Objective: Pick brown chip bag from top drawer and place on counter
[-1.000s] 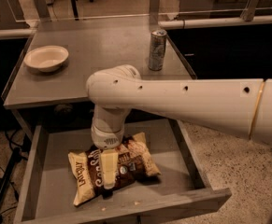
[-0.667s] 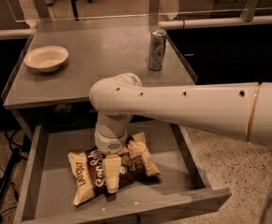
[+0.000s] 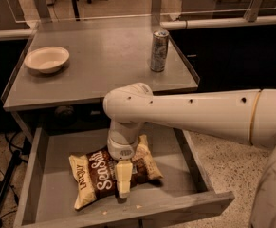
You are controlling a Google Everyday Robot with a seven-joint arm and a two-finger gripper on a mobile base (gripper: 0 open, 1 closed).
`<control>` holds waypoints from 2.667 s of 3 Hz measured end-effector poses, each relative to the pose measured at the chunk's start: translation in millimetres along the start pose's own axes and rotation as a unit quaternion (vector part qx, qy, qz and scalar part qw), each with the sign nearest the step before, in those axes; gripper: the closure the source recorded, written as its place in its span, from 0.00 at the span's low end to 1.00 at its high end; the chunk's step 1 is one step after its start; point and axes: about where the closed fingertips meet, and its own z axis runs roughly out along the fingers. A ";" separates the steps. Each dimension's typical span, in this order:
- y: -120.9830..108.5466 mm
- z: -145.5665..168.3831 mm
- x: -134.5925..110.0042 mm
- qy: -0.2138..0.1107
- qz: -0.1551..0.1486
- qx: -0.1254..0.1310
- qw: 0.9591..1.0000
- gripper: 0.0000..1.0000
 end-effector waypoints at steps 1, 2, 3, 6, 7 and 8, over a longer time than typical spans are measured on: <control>-11.4 5.5 6.9 -0.010 0.008 0.007 1.000 0.00; -11.7 5.8 6.9 -0.010 0.008 0.008 1.000 0.18; -11.7 5.8 6.9 -0.010 0.008 0.008 1.000 0.42; -11.6 5.6 6.8 -0.010 0.008 0.008 1.000 1.00; -10.9 -1.2 5.3 -0.010 0.008 0.008 1.000 1.00; -5.3 -11.8 10.6 -0.006 0.050 0.010 0.999 1.00</control>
Offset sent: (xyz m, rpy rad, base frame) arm 0.0105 -0.0025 -0.0073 0.0173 -0.0056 -0.0180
